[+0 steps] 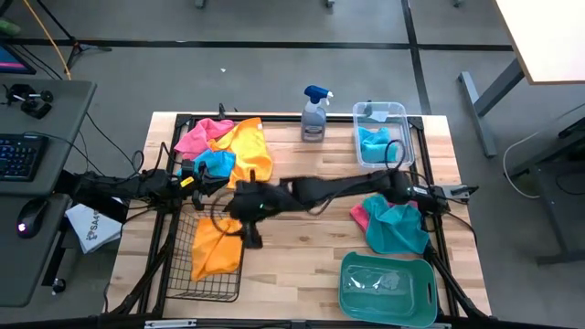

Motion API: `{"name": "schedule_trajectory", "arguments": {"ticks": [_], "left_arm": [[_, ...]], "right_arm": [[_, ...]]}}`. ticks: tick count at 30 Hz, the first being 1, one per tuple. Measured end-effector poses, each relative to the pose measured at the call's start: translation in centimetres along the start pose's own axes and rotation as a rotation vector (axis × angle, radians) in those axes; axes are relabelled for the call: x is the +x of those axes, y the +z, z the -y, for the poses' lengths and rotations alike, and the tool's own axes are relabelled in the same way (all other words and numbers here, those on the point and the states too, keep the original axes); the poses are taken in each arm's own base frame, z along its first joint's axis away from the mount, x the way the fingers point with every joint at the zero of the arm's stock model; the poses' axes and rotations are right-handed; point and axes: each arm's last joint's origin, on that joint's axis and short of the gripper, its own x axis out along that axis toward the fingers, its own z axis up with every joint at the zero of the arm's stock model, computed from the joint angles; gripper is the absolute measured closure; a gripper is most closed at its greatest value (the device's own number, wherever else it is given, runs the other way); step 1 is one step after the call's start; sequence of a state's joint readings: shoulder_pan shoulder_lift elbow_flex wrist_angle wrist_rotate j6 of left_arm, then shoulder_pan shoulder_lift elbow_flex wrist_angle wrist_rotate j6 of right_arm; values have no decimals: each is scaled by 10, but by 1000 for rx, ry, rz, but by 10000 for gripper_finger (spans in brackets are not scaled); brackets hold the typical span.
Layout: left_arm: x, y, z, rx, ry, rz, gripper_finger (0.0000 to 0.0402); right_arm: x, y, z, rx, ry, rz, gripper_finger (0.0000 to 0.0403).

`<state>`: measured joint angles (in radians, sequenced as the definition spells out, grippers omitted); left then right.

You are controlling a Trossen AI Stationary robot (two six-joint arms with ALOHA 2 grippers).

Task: Sort microfiber towel by color & place in baskets
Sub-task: Put the right blue microfiber towel into the transparent bin

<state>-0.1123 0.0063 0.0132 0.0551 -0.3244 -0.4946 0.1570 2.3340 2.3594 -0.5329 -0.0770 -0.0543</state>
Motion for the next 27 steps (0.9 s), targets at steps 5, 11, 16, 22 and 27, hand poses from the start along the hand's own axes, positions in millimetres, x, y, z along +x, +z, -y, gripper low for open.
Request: {"name": "schedule_trajectory", "arguments": {"ticks": [5, 11, 16, 22, 27], "left_arm": [[0, 0, 0, 0, 0, -1, 401], [0, 0, 0, 1, 2, -2, 401], [0, 0, 0, 0, 2, -1, 401], [0, 0, 0, 1, 0, -2, 402], [0, 0, 0, 1, 1, -2, 402]], "right_arm": [[-58, -7, 14, 65, -69, -228, 92], [-116, -35, 19, 169, -177, -533, 92], [-145, -94, 7, 345, -289, -698, 92], [-201, -174, -24, 656, -478, -863, 92], [-238, -209, -47, 951, -601, -908, 92]]}}
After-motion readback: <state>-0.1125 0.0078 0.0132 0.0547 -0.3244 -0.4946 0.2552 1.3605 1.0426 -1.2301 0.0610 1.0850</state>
